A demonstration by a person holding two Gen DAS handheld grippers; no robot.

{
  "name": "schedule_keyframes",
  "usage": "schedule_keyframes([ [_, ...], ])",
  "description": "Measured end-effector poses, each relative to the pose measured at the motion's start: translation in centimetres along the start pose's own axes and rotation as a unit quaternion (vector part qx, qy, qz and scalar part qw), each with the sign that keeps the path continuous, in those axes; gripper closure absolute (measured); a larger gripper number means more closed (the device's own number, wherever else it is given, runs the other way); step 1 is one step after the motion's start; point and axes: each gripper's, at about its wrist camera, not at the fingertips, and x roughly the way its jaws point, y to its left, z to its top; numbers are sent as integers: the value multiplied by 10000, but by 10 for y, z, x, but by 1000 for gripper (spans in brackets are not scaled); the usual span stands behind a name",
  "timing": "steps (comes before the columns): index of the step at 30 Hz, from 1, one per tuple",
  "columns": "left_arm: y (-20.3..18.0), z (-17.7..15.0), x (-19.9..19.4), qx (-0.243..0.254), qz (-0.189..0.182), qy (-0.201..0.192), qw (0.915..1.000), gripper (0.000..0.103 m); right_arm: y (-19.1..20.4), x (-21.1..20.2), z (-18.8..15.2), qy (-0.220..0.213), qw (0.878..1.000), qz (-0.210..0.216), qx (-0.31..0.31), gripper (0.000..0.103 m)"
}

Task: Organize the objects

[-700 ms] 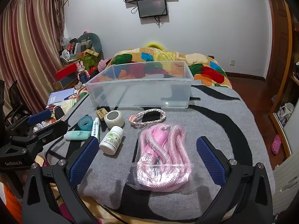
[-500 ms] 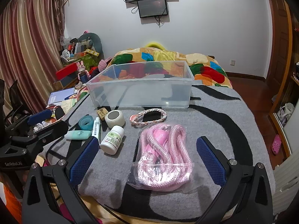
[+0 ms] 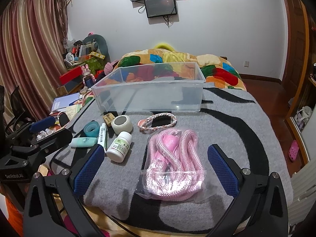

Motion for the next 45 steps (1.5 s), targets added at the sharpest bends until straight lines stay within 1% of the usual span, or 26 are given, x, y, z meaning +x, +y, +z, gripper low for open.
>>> schedule_keyframes([
  [45, -2, -2, 1, 25, -43, 46, 10000, 0, 5, -3, -1, 3, 10000, 30, 3, 0],
])
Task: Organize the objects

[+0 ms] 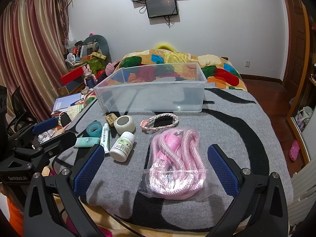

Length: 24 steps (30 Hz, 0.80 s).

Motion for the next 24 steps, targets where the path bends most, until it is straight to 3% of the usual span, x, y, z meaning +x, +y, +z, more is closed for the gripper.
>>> schedule_keyframes([
  [24, 4, -3, 4, 5, 24, 127, 9999, 0, 0, -1, 1, 36, 10000, 37, 35, 0],
])
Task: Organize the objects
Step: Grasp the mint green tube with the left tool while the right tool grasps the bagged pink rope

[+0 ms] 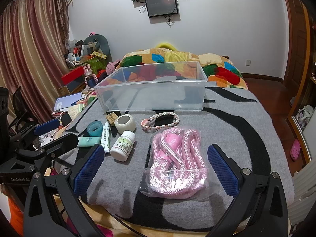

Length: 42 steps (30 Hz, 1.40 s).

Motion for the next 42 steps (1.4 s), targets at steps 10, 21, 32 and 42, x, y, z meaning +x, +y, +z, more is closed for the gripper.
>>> schedule_keyframes([
  [10, 34, -2, 30, -107, 8, 522, 9986, 0, -14, 11, 0, 200, 9996, -123, 134, 0],
  [21, 43, -18, 59, 21, -117, 935, 9955, 28, -32, 50, -10, 881, 9954, -15, 384, 1],
  [32, 18, -30, 46, 496, -246, 919, 9942, 78, -34, 57, -10, 839, 9963, -153, 104, 42],
  [42, 10, -30, 22, 452, -58, 598, 9972, 79, -34, 36, -8, 561, 9983, 29, 184, 68],
])
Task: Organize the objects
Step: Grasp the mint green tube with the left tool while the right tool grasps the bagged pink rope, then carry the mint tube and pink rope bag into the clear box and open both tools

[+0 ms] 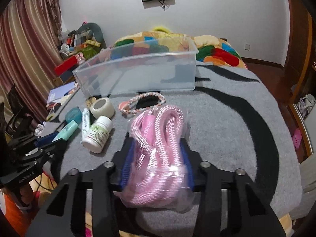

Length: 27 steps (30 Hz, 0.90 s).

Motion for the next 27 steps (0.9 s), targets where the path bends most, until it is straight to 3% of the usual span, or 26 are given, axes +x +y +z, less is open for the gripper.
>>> schedule_keyframes([
  [13, 14, 53, -34, -189, 35, -864, 9961, 79, 15, -34, 30, -658, 9976, 7, -212, 71],
  [20, 23, 90, -22, -256, 66, -1028, 9943, 79, 17, -32, 71, -990, 9947, -84, -255, 71],
  [27, 30, 121, 9, -326, -34, -832, 9960, 79, 17, -17, 110, -1098, 9937, -21, -209, 71],
])
